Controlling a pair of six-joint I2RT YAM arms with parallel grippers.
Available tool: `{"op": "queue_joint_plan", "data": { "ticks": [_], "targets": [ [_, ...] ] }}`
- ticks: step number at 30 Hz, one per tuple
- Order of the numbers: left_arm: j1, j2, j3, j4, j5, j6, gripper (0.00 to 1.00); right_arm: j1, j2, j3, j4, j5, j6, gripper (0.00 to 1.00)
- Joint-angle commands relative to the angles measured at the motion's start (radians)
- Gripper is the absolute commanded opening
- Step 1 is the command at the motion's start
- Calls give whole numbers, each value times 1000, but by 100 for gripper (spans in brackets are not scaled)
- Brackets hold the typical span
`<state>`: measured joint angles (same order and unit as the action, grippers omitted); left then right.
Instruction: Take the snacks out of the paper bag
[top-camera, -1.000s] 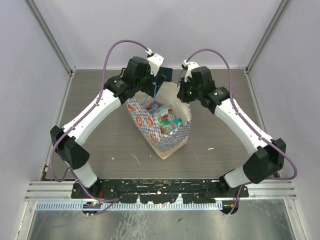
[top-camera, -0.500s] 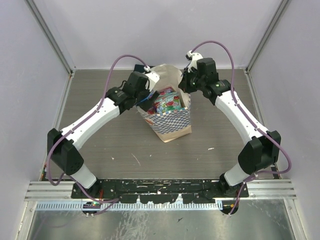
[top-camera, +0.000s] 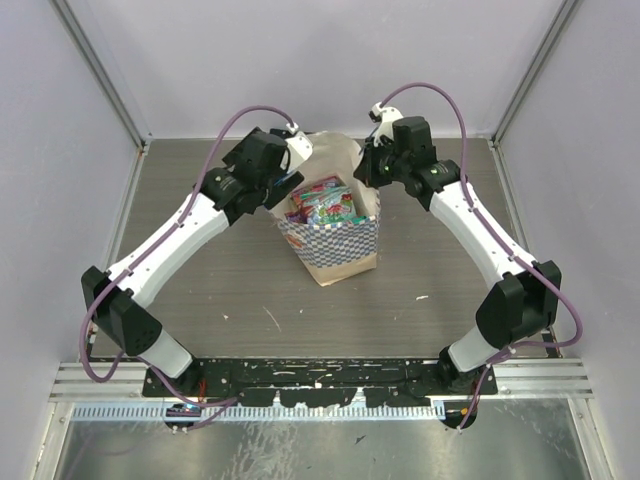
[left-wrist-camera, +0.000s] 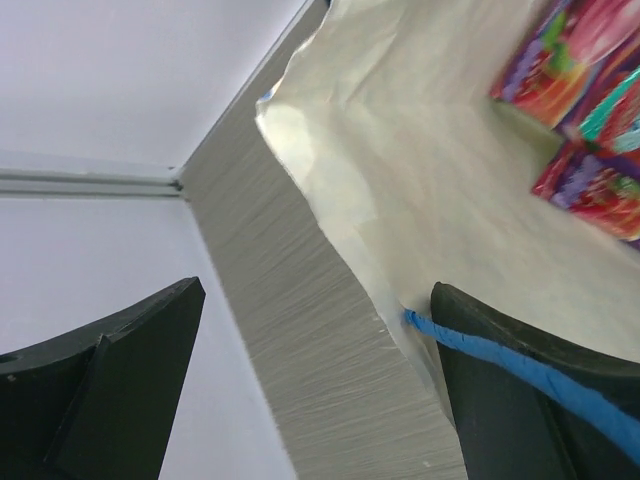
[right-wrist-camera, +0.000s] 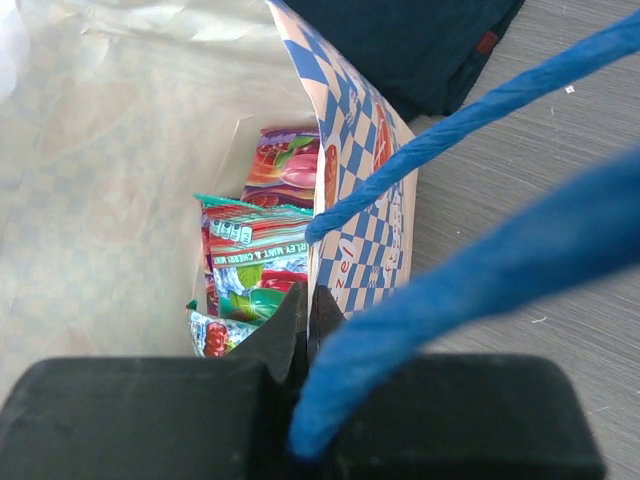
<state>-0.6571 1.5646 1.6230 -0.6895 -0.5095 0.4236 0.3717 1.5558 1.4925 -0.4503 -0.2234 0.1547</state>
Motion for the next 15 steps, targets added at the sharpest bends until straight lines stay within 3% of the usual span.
{"op": "queue_joint_plan", "data": {
  "ticks": [1,4,9,15],
  "targets": [
    [29,-15,-14,113,-152,215,98,-2,-76,34,144,-39,-20,1],
    [42,-32,-78,263,-204,347,99,-2,-77,35,145,-46,-20,1],
    [48,-113,-138,450,-100,527,98,-3,-74,41,144,-54,-17,1],
    [50,-180,-147,479,9,700,98,-4,-68,47,138,-65,-15,1]
  ]
}}
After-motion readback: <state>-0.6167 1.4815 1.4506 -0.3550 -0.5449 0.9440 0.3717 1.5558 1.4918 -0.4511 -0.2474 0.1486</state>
